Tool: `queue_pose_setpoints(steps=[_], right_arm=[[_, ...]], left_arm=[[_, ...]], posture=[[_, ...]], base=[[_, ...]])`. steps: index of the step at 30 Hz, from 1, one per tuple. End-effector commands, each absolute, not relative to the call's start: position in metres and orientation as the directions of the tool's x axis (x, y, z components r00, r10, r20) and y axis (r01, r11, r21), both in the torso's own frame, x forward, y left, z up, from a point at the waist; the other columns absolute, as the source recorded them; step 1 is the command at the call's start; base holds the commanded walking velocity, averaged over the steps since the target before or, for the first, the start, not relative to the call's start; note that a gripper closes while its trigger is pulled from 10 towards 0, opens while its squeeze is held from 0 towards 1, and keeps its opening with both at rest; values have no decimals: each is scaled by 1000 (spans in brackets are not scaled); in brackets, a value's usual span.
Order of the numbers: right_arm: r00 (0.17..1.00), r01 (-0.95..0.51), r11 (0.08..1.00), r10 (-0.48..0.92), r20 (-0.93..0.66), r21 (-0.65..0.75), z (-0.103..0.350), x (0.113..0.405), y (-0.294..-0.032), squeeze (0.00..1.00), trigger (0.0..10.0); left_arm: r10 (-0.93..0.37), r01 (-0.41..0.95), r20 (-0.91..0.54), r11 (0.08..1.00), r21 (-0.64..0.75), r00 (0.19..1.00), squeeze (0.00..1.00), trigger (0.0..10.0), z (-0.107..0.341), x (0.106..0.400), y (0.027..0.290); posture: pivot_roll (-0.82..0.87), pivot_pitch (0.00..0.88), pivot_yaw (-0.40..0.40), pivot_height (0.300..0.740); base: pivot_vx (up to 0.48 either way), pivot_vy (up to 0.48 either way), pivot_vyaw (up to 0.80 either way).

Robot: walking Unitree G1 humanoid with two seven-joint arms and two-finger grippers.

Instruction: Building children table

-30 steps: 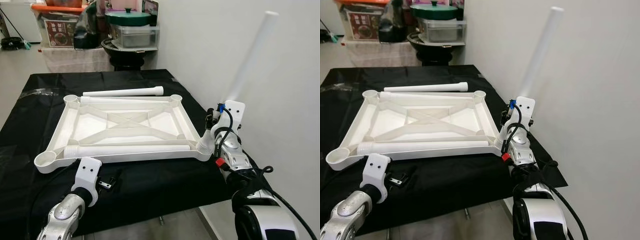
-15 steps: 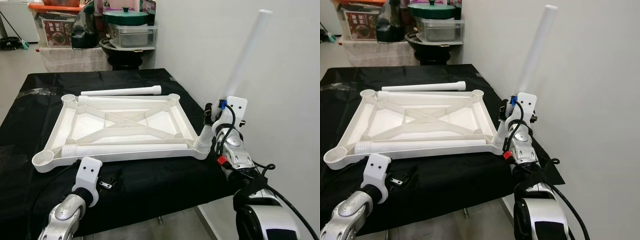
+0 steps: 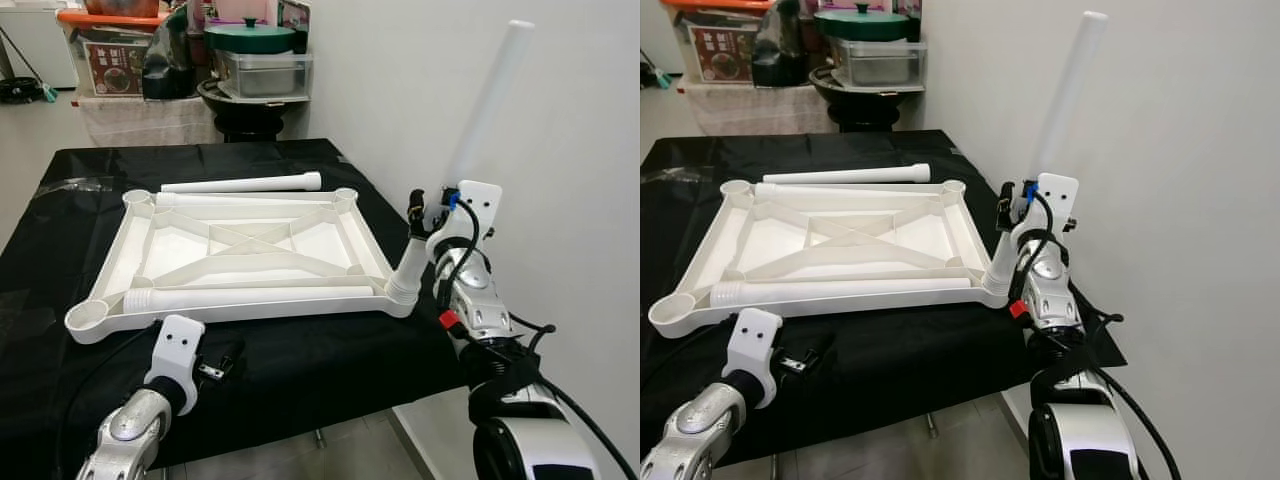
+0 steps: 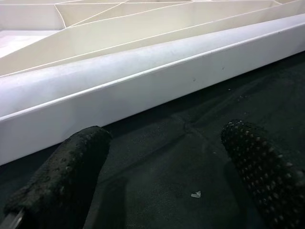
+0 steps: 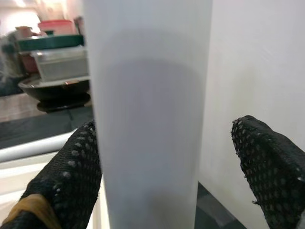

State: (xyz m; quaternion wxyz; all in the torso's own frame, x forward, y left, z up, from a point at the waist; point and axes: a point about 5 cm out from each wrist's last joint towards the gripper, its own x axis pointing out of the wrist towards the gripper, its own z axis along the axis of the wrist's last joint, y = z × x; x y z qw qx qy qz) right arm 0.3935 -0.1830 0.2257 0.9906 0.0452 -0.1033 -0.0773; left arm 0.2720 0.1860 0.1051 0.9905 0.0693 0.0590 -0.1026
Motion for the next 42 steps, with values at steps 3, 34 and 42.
queue_pose_setpoints(steps=[3, 34, 42], right_arm=[[974, 126, 987, -142, 177, 99, 222, 392, -183, 1000, 10000], [996, 5, 998, -11, 83, 68, 207, 393, -187, 0, 10000], [995, -11, 999, 7, 98, 40, 208, 388, -186, 0, 10000]], left_arm=[[-207, 223, -128, 967, 122, 970, 0, 10000, 104, 274, 184], [-212, 229, -135, 966, 118, 968, 0, 10000, 103, 271, 185], [-219, 235, -135, 965, 116, 966, 0, 10000, 103, 272, 185]], posture=[[70, 0, -78, 740], [74, 0, -75, 740], [70, 0, -74, 740]], base=[[0, 0, 0], [0, 0, 0], [0, 0, 0]])
